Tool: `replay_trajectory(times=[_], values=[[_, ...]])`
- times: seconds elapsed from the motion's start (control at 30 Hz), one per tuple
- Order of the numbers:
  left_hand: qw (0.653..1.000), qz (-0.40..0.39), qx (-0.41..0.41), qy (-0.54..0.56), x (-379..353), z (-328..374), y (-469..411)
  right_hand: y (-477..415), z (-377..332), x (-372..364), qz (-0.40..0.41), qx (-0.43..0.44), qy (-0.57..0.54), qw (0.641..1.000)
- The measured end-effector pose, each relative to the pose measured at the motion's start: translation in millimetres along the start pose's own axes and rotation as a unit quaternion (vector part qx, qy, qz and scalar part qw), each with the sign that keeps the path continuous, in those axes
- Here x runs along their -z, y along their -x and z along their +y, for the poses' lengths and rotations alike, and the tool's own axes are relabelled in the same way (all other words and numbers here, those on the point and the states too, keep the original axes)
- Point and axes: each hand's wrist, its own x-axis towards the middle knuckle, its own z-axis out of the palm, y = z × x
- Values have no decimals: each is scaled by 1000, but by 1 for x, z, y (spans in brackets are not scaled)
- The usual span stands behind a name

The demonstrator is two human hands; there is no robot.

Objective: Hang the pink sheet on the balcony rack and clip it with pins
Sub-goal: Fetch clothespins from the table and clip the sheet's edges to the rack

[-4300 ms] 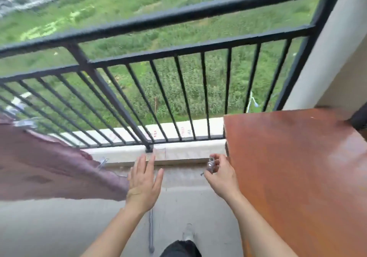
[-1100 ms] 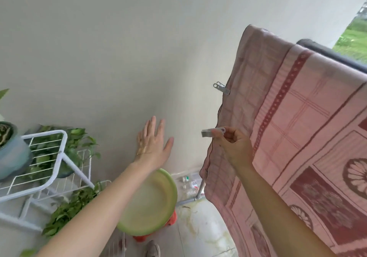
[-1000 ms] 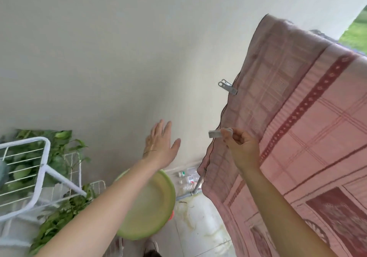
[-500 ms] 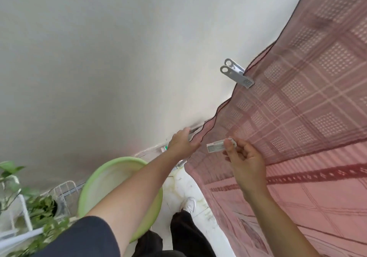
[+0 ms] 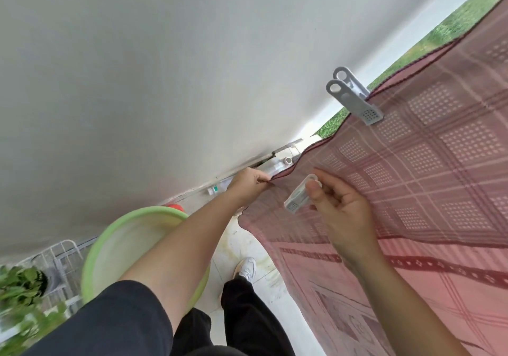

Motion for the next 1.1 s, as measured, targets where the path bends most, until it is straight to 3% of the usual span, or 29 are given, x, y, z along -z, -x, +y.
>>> replay_trajectory(times=[0.17,0.3,0.4,0.53,0.83,1.1], values=[[998,-28,8,51,9,-1,5,-10,-29,-23,-62,57,97,992],[997,-6,10,82,3,-12,-2,-30,-62,-51,-95,164,252,949],[997,-33,-5,68,-8,-20,-12,-60,-83,-71,-83,206,304,927],[998,-18,-15,53,-22,-38,-25,-104,-76,-88,-59,172,353,918],[999,-43,-5,17,-46,-102,-50,-156,-2,-105,-96,124,455,876],[995,9,14,96,-56,-133,-56,-171,24,-131,-191,103,494,842]])
